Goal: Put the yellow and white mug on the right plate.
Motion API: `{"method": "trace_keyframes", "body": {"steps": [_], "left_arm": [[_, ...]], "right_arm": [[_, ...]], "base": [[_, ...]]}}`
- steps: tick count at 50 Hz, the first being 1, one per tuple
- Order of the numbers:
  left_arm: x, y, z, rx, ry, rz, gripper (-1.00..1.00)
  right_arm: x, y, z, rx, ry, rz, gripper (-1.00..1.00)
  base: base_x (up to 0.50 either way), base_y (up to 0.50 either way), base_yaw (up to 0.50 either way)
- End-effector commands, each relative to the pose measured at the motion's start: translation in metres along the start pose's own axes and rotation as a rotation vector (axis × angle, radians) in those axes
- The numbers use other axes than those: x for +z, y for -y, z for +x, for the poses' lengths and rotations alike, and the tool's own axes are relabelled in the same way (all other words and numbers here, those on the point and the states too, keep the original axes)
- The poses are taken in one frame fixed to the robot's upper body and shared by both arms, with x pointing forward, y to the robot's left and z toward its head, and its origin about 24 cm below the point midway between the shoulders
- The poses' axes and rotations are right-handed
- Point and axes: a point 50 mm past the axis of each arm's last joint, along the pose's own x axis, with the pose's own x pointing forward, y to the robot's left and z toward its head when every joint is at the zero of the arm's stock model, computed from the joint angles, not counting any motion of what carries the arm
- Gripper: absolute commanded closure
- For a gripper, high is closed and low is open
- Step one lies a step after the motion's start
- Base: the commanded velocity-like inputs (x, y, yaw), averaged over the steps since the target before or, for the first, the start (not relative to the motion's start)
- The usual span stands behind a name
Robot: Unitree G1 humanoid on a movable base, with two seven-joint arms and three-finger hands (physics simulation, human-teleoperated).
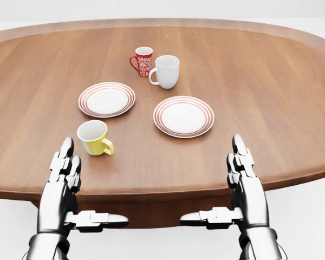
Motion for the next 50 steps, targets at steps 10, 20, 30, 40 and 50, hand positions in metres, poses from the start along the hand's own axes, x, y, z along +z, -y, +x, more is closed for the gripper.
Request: {"method": "trace_keyframes", "body": {"steps": [10, 20, 30, 40, 50], "left_arm": [[0.064, 0.0, -0.015, -0.027, 0.196, 0.022, -1.0], [0.107, -0.001, -0.025, -0.041, 0.386, 0.037, -1.0], [0.112, -0.003, -0.026, -0.034, 0.406, 0.05, -1.0], [0.112, -0.004, -0.025, -0.031, 0.407, 0.049, -1.0], [0.115, -0.005, -0.026, -0.029, 0.422, 0.049, -1.0]], "right_arm": [[0.038, 0.007, -0.005, 0.003, 0.087, -0.021, -1.0], [0.081, 0.008, -0.012, 0.011, 0.277, -0.025, -1.0], [0.107, 0.018, -0.014, -0.026, 0.391, 0.01, -1.0], [0.115, 0.019, -0.017, -0.023, 0.426, 0.005, -1.0], [0.122, 0.019, -0.015, -0.045, 0.457, 0.011, -1.0]], "base": [[0.0, 0.0, 0.0], [0.0, 0.0, 0.0], [0.0, 0.0, 0.08], [0.0, 0.0, 0.5], [0.0, 0.0, 0.35]]}}
